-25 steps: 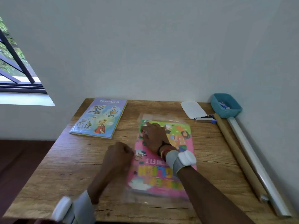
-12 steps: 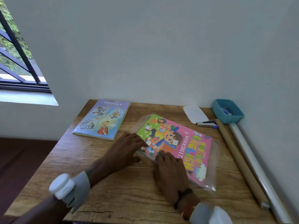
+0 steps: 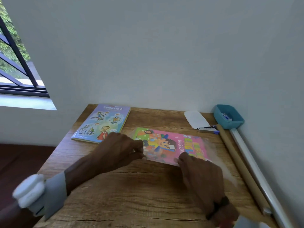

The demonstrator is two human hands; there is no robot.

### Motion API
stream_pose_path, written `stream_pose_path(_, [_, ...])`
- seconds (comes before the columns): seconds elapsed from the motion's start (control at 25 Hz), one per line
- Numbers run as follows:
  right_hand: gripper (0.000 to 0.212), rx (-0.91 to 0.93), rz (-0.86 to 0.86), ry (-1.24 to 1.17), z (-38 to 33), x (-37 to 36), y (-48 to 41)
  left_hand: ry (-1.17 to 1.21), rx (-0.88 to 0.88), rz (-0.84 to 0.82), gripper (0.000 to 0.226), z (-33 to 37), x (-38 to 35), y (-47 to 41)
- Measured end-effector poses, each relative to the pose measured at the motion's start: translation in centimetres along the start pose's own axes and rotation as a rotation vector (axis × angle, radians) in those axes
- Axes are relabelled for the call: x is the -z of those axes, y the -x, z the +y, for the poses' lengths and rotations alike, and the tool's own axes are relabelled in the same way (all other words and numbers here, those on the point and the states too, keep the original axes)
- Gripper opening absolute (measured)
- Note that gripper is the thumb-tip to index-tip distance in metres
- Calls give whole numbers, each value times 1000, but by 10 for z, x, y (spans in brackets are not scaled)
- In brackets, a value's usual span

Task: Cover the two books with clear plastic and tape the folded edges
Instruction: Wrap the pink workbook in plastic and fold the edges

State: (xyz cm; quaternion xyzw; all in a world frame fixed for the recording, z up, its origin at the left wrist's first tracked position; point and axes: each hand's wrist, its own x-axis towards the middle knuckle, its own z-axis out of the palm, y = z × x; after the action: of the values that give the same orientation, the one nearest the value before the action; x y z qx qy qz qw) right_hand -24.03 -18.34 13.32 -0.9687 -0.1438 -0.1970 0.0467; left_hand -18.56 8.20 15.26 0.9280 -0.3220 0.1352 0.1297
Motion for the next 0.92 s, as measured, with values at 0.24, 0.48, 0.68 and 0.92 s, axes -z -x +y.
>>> stream_pose_path(0.24, [29, 121, -70, -345, 31, 89, -85, 527, 195, -201, 15, 15, 108, -41])
stream_pose_path(0.48, [33, 45, -788, -671, 42, 9, -162, 644, 402, -464, 38, -45, 29, -57])
stream_pose_path(0.68, [38, -32, -863, -529, 51, -77, -170, 771, 710, -363, 46, -83, -23, -41])
stream_pose_path(0.92, [41, 4, -770, -443, 61, -106, -169, 1050, 1005, -291, 36, -72, -34, -4])
